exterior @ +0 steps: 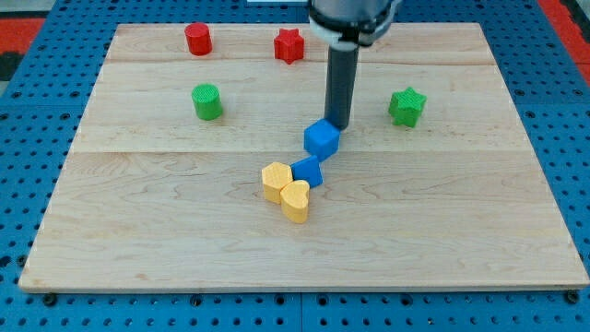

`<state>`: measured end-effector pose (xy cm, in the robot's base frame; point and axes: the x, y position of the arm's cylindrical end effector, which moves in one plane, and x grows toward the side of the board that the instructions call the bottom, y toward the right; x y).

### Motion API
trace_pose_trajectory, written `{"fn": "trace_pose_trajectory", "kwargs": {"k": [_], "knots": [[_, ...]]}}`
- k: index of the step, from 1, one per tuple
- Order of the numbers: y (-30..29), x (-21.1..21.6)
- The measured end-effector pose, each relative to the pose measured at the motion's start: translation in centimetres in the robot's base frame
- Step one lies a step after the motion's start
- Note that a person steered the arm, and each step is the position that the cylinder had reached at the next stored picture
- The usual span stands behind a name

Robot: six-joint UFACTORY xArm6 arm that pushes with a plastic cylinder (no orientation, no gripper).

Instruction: Push the green star towards the red circle

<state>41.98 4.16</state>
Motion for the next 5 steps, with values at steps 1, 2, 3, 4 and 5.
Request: {"fn": "trace_pose_trajectory", "kwargs": {"k": [1, 2, 3, 4, 5], "knots": [[-2.7, 2.0], [-6.3, 4.7], [-4.6, 6.3], [6.5, 5.3], [13.2, 2.0]]}}
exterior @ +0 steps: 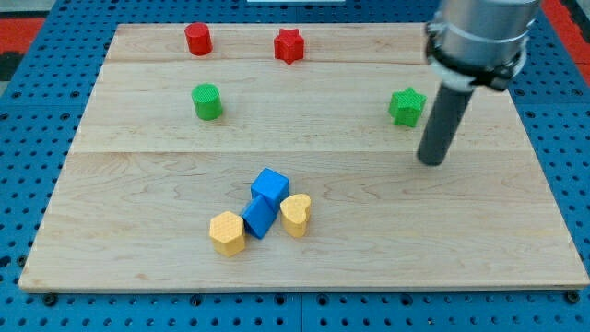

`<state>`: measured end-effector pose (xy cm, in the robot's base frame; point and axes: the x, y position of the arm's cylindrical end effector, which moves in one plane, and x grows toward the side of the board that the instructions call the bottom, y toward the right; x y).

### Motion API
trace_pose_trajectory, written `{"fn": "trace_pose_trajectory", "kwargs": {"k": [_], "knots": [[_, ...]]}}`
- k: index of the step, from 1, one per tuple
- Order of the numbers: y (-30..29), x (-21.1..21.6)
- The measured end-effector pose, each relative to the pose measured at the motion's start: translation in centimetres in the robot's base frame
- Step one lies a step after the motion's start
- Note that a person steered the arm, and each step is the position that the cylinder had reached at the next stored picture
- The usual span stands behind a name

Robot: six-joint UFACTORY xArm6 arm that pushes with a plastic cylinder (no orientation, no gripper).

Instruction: Push the green star towards the red circle

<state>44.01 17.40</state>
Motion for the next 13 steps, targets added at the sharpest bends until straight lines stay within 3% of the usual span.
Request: {"fn": "trace_pose_trajectory", "kwargs": {"k": [1, 3, 4, 6, 8, 9, 10, 11, 12, 13], "knots": [[-1.2, -4.8], [-14.1, -11.5], [-13.1, -10.4], [-11.9, -3.4], [-11.7, -8.5], [-16.0, -12.8], [-16.5, -11.7], [-15.4, -6.0], [-8.5, -5.7], [-7.0, -9.5]]}}
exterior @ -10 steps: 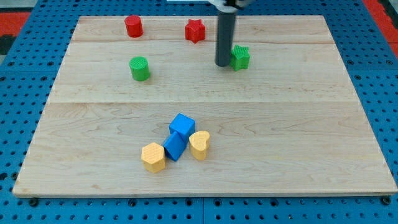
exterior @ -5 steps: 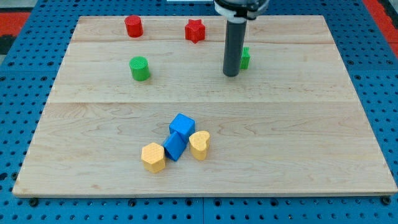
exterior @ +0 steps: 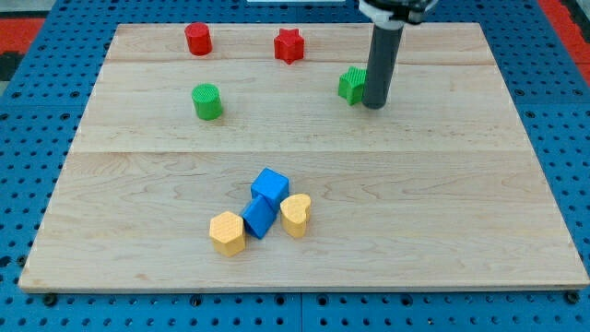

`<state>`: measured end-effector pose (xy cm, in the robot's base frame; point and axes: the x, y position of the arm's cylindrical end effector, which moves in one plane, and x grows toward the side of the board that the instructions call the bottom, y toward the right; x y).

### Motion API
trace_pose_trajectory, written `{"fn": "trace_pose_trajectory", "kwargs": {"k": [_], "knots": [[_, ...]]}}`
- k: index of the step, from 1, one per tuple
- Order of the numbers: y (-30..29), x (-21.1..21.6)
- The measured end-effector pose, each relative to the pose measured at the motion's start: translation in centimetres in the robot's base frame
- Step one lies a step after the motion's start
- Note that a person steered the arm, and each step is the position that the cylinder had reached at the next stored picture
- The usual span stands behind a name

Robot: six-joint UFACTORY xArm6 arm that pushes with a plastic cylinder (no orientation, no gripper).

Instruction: Push the green star towards the red circle

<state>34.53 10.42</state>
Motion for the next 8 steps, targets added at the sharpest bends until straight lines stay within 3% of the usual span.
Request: {"fn": "trace_pose_trajectory", "kwargs": {"k": [2, 3, 5, 8], "knots": [[-0.9, -7.3], [-6.8, -7.9], [0.1, -3.8], [-19.2, -6.4]]}}
